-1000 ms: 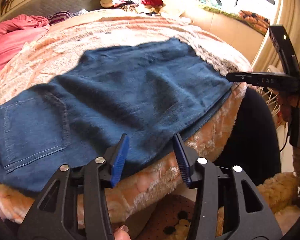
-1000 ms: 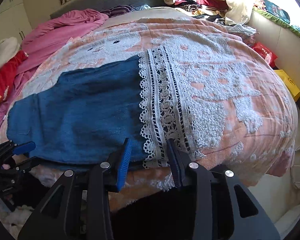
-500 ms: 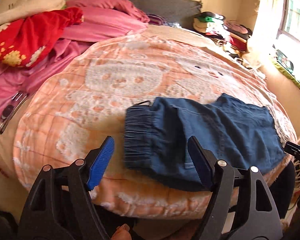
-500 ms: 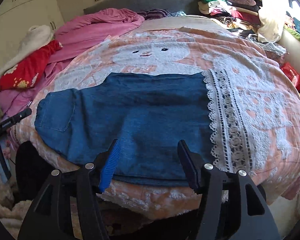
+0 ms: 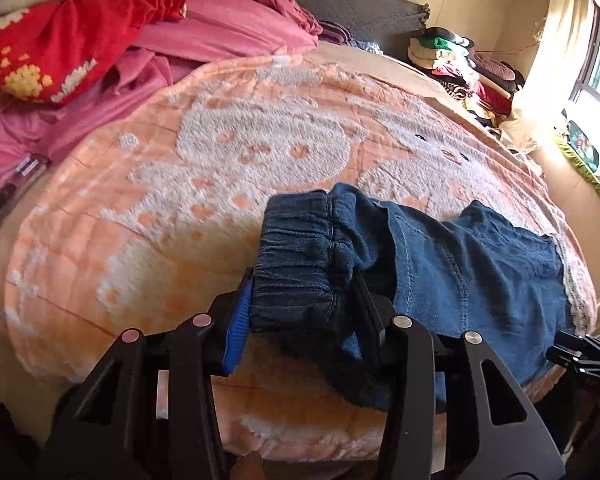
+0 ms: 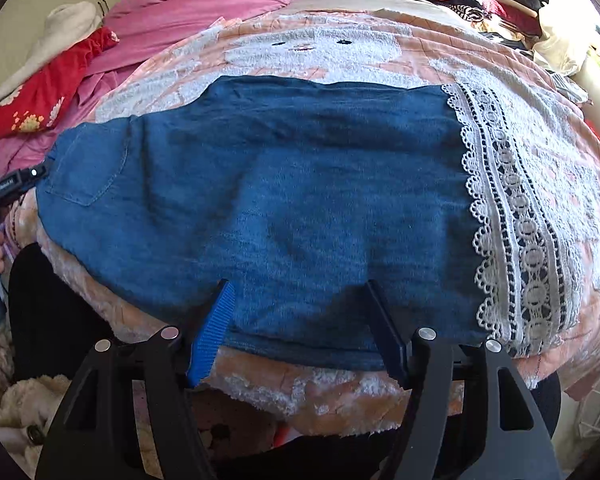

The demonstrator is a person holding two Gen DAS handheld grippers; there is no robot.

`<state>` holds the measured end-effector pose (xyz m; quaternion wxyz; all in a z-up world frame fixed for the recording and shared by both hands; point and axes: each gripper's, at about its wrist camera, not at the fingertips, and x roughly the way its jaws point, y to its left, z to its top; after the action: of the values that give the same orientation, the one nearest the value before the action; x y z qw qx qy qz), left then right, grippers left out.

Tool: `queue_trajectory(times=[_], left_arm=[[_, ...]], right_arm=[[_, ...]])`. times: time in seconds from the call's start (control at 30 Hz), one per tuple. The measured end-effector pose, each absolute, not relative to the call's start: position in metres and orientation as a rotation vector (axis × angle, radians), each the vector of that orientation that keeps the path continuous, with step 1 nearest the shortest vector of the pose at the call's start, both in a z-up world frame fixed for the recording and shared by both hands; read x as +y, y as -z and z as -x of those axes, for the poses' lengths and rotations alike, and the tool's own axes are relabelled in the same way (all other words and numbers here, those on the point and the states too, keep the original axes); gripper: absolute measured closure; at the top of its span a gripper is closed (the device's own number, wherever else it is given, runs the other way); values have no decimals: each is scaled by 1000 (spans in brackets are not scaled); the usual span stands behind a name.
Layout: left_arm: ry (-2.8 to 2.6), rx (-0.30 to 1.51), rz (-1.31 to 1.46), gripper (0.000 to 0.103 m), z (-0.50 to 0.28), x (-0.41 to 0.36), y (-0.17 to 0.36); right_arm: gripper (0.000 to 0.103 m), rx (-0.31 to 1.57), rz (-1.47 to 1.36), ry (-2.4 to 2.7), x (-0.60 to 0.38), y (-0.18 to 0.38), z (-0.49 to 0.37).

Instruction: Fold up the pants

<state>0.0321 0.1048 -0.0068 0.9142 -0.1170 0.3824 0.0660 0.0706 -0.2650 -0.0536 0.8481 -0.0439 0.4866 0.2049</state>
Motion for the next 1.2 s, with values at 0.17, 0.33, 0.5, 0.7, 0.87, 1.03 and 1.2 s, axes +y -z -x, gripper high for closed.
queue_trajectory(times=[0.17, 0.33, 0.5, 0.7, 0.87, 1.03, 1.2], left_arm=[[-143, 877, 229, 57, -40, 109, 38], [-151, 848, 272, 43, -24, 121, 23], [-189, 771, 245, 43, 1, 132, -18], [-116, 719, 255, 36, -24, 111, -46], [9, 727, 269, 35, -64, 73, -49], [128, 766, 255, 35, -103, 31, -42], [217, 838, 250, 35, -139, -1, -24]], right_arm=[[29, 1022, 115, -423, -259, 61, -66], [30, 1018, 102, -440, -264, 51, -61], [30, 942, -3, -462, -296, 22, -54], [30, 892, -102, -414, -338, -2, -83], [30, 873, -127, -373, -363, -16, -118], [30, 871, -201, -356, -387, -21, -152], [30, 905, -281, -348, -404, -11, -188]])
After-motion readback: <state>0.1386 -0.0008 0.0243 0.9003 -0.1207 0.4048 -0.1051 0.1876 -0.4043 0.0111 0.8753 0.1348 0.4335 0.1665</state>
